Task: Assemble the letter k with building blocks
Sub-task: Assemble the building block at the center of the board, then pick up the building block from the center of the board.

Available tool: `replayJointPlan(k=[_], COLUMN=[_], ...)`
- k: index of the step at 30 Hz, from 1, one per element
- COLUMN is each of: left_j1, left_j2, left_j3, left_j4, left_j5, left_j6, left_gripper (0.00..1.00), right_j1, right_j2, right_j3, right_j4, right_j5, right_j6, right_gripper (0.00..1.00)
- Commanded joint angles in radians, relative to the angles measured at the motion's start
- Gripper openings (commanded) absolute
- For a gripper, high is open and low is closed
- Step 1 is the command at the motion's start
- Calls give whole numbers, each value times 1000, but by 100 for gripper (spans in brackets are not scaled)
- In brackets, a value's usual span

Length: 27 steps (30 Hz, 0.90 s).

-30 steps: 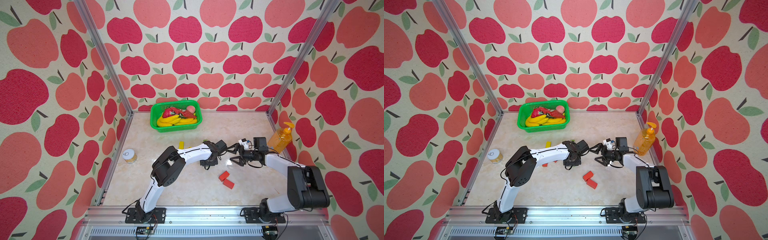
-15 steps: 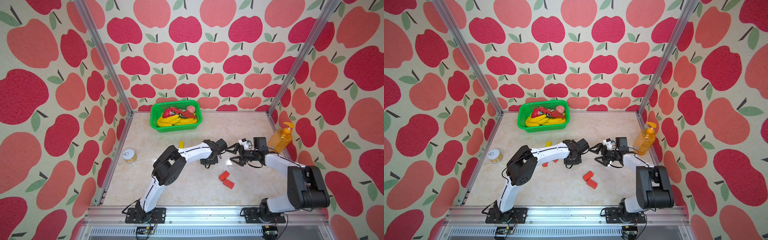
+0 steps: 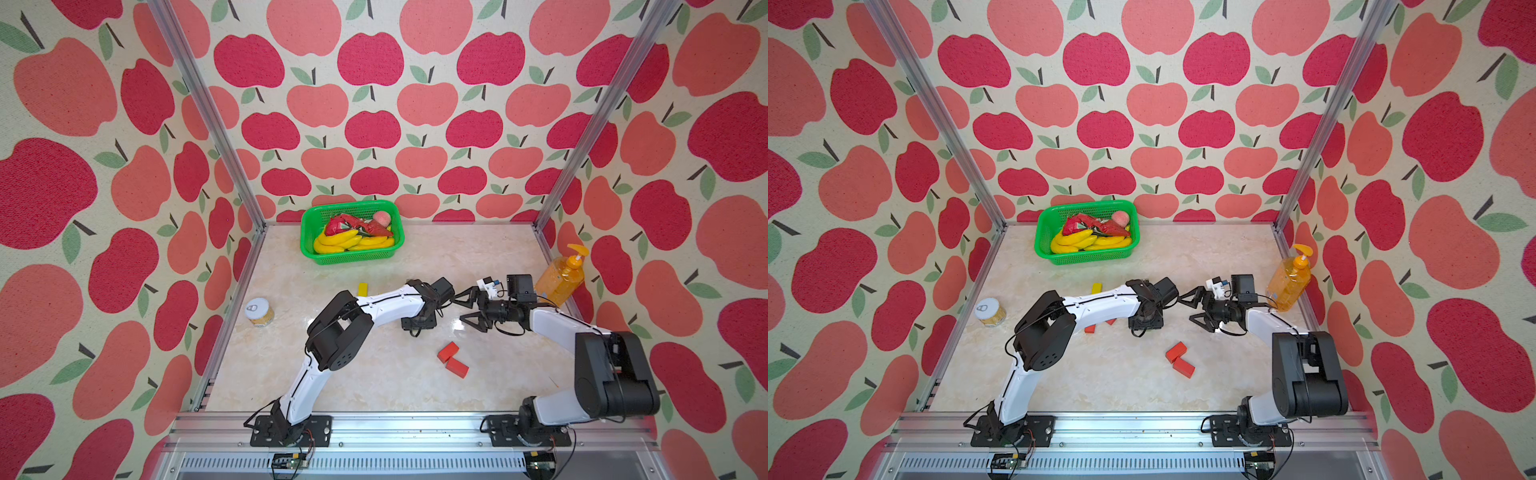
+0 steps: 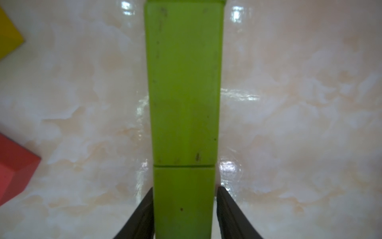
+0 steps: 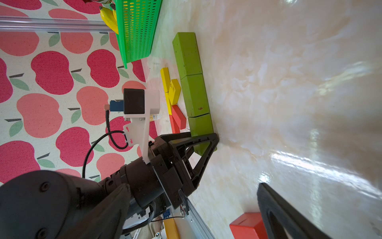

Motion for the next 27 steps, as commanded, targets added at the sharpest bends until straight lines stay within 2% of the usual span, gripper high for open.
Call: replayJointPlan(k=[1,4,10,16,19,21,22,25,27], left_j1=[9,8,0,-26,-29,-42,-61,-144,-173], left_j2=[39,33,-15,-137,-203,-256,-288,-369,-400], left_j3=[12,7,7,9,-9,-32,-52,-115,-154], left_j4=[-13,1,-17,-29,-29,-9,22,74,84], left_j5=[24,28,-24,-118,-127,-121,-123,-253,-297], left_j6=[19,28,42,122,159,224,294,479,561], left_gripper=[58,67,67,68,69,70,74,97,98], right_j1=[2,2,1,1,2,2,2,-5,-17], right_j2=[-15,-17,-16,-22,-20,-22,-21,-10,-25], right_j3=[24,23,25,26,29,25,25,20,-3], right_j4=[-14,-15,-16,-29,-27,-23,-24,-18,19], right_j5=[-13,-13,-13,1,-3,2,13,29,28], right_j6=[-24,-26,-26,-36,-36,-36,-41,-33,-5], right_gripper=[99,99,99,99,99,99,99,99,99])
